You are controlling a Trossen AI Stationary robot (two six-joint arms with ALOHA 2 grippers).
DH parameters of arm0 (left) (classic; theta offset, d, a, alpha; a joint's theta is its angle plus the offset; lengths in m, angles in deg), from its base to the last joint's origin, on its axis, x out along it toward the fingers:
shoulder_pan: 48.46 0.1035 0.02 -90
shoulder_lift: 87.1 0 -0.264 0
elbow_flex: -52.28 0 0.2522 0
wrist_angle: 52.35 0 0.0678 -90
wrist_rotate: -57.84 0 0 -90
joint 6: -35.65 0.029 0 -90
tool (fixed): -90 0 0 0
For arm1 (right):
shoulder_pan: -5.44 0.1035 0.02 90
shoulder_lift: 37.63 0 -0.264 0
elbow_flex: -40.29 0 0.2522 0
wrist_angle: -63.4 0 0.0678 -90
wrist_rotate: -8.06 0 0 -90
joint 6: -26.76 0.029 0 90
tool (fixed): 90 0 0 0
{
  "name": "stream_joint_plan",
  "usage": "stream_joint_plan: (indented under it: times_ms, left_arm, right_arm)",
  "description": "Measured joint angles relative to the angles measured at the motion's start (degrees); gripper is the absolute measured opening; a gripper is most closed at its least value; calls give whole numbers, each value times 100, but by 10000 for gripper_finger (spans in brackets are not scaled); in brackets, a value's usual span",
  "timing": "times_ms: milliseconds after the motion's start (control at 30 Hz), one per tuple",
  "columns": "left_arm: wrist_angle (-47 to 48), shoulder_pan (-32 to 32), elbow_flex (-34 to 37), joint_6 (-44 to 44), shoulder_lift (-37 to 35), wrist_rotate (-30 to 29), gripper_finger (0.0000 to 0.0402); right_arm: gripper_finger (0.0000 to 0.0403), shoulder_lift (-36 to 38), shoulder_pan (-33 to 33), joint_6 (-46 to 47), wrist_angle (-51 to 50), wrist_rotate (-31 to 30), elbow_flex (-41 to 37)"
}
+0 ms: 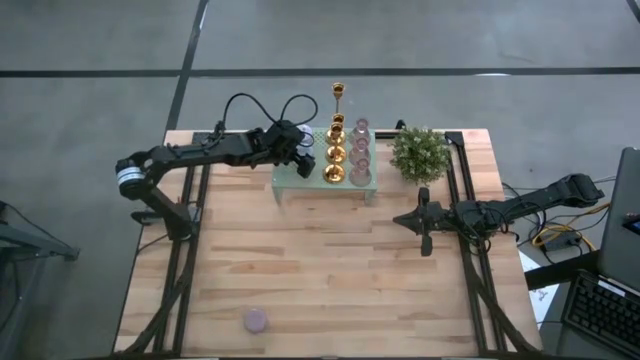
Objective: Pick & Place candle stick holders
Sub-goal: Put the blue scented candle on the shelf aligned with the other scented candle, then put the pink scented candle on the shelf aligned with the other scented candle
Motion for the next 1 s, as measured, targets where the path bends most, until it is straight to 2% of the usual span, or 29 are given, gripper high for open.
stream_joint_plan:
  times_ms: [200,500,667,833,1000]
  left_arm:
    - [2,0,2,-23,-9,27,384]
    - [160,-41,-71,147,-507,49,387]
    - [868,-172,-72,122,-934,150,387]
    - [1565,-718,5,94,-1320,234,387]
    - [2228,-1594,15,-205,-1648,224,387]
  right_arm:
    - [8,0,0,0,0,0,0]
    - [8,0,0,0,-1,-1,0]
    - [8,-1,0,0,-1,0,0]
    - [8,-2,0,0,-2,0,0]
    - [8,-2,0,0,-2,0,0]
